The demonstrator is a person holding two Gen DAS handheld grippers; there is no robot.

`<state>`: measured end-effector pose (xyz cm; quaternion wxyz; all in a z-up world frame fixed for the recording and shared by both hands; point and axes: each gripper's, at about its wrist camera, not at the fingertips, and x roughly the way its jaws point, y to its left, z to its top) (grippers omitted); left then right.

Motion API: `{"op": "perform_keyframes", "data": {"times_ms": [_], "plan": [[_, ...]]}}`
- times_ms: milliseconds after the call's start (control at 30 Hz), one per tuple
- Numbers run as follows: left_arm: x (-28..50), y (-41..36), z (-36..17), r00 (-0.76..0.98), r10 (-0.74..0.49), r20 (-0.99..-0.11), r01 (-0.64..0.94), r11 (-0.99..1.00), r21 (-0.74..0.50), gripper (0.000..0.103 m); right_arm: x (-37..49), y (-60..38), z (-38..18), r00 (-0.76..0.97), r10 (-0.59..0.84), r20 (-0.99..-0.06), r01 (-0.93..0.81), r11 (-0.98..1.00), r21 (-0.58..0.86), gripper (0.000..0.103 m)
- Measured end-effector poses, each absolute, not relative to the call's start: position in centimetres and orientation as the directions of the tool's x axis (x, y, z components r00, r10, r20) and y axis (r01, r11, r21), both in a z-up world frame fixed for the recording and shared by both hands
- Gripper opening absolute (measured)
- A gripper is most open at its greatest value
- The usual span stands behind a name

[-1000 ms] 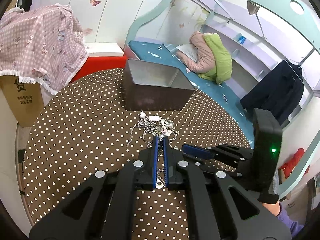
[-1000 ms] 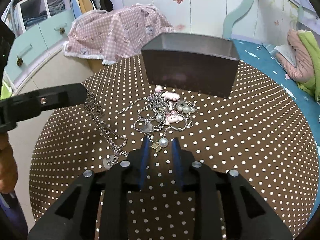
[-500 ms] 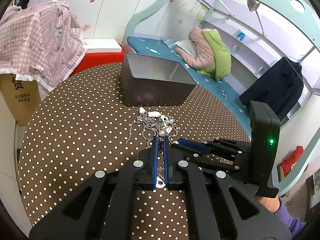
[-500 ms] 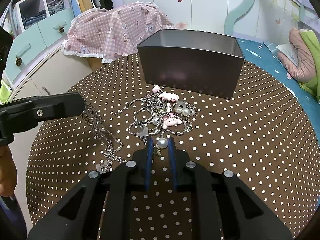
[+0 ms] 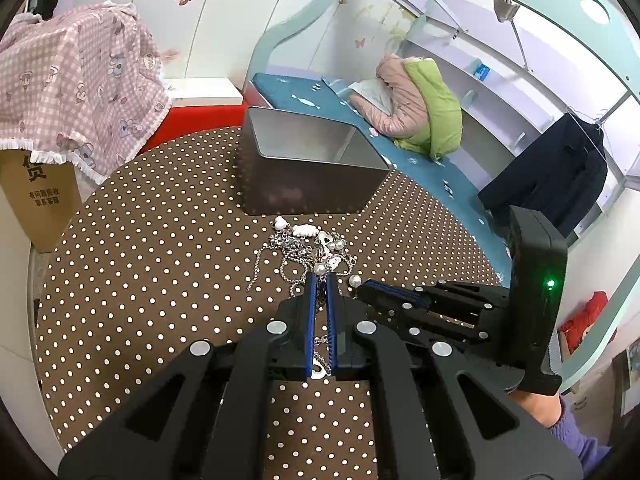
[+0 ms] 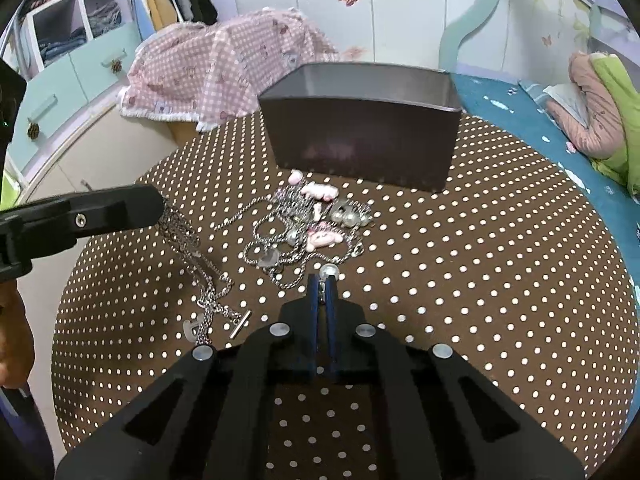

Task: Organize jewelry
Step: 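Grasp a pearl pendant with the right gripper while the left gripper holds its chain, then carry the chains with both grippers into the grey box and release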

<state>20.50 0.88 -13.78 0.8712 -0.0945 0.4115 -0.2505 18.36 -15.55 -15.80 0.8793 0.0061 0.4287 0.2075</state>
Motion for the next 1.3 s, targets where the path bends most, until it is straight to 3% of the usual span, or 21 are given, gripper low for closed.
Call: {"op": "perform_keyframes", "data": {"times_ms": [67,133,167,200,367,467,533,800,1000,1300], "plan": [[20.6,0.9,-13.8,0.537,-0.511,-0.672,0.358,0.859,-0.367,0.005,18.5,-16.0,-15.9,0.531,0.387,-0.754,-0.352,0.91,0.219,0.005],[20.6,0.9,-13.9,0.531,-0.516,-0.672,0.36,0.856,-0.372,0.005,18.5,-16.2,-16.0,0.531,0.382,-0.757,-0.338,0.914,0.224,0.022],[20.5,0.9,-14.0,0.53,-0.517,-0.672,0.36,0.855,-0.373,0.005,18.4,-16.1,-15.9,0.543,0.371,-0.754,-0.332,0.919,0.213,0.038],[20.5,0.8,-14.0,0.528,-0.518,-0.673,0.363,0.854,-0.372,0.005,18.4,-16.1,-15.8,0.551,0.364,-0.751,-0.328,0.922,0.206,0.042],[20.6,0.8,-14.1,0.527,-0.519,-0.673,0.365,0.853,-0.373,0.005,19.1,-15.5,-16.1,0.546,0.359,-0.757,-0.321,0.924,0.206,0.04],[20.7,0.8,-14.1,0.526,-0.521,-0.672,0.364,0.852,-0.375,0.005,19.6,-15.2,-16.0,0.545,0.355,-0.76,-0.326,0.924,0.198,0.027],[20.8,0.7,-14.0,0.527,-0.519,-0.673,0.365,0.853,-0.372,0.005,19.8,-15.0,-15.9,0.55,0.333,-0.766,-0.328,0.93,0.169,0.011],[22.1,-0.2,-10.7,0.559,-0.535,-0.634,0.408,0.843,-0.351,0.005,19.1,-17.0,-13.2,0.578,0.395,-0.714,-0.332,0.913,0.237,0.01],[23.3,-1.6,-4.2,0.606,-0.574,-0.551,0.492,0.815,-0.307,0.005,20.4,-18.8,-7.5,0.636,0.465,-0.616,-0.357,0.885,0.299,0.01],[28.2,-3.3,2.8,0.668,-0.556,-0.494,0.511,0.826,-0.238,0.005,24.9,-19.6,-3.0,0.684,0.488,-0.542,-0.357,0.872,0.335,0.01]]}}
